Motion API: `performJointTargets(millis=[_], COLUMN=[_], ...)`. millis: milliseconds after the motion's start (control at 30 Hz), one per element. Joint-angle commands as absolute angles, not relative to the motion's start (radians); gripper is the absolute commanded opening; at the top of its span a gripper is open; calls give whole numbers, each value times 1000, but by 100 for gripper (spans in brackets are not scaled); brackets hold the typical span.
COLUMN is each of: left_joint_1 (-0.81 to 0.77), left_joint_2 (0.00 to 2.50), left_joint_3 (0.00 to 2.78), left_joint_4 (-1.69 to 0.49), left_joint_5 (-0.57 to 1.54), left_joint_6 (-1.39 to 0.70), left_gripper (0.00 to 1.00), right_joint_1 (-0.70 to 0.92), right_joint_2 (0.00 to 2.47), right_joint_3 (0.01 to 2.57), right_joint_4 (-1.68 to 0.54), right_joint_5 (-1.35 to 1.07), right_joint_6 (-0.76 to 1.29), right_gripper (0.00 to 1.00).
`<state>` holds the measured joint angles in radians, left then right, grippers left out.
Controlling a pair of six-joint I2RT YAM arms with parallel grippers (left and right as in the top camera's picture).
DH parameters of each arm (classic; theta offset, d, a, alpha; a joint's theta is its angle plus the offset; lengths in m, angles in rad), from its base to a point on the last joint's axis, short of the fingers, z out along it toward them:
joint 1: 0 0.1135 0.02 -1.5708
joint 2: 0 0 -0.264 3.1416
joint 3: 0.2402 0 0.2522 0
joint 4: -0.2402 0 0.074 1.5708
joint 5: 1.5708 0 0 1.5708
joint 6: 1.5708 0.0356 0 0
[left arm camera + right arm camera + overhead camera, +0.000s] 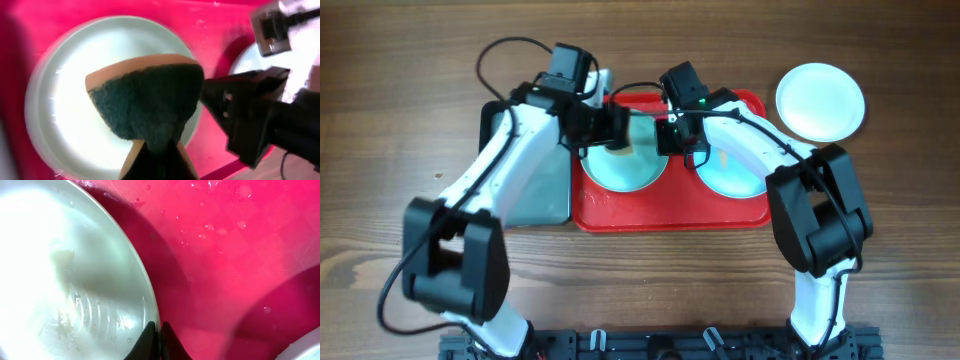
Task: Clean dirty plates on tray and stack at the side
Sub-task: 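Dip the sponge back into the black water tray with left gripper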
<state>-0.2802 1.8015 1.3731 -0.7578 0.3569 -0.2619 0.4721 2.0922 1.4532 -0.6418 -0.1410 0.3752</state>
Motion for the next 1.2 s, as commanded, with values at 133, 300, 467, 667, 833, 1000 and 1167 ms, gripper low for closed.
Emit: performJointTargets(millis=[133, 300, 467, 667, 833, 1000, 1167], left_joint_1=[-30, 80, 84, 83, 83, 83, 83], left_joint_2=[1752, 1752, 1752, 1752, 1752, 1752, 1752], left_joint_3=[1390, 1369, 1274, 1151, 1150, 1150, 1150], left_joint_4=[-982, -1010, -926, -814, -810, -810, -798], left_joint_5=[188, 165, 121, 121, 122, 126, 167], left_joint_6=[-211, -45, 19, 19, 14, 10, 11], left_gripper=[5, 6, 6, 5, 5, 5, 5], right_joint_1=[480, 480, 480, 480, 480, 480, 480], right_joint_2=[2104, 2104, 2104, 2104, 2104, 2104, 2104], right_joint_3=[1445, 1445, 1445, 1445, 1445, 1445, 1445], right_joint_4=[-645, -644, -644, -643, -644, -639, -638], right_joint_5=[-145, -145, -145, -145, -146, -145, -145], right_joint_6=[363, 364, 363, 363, 364, 366, 366], right_gripper=[20, 20, 20, 19, 13, 9, 9])
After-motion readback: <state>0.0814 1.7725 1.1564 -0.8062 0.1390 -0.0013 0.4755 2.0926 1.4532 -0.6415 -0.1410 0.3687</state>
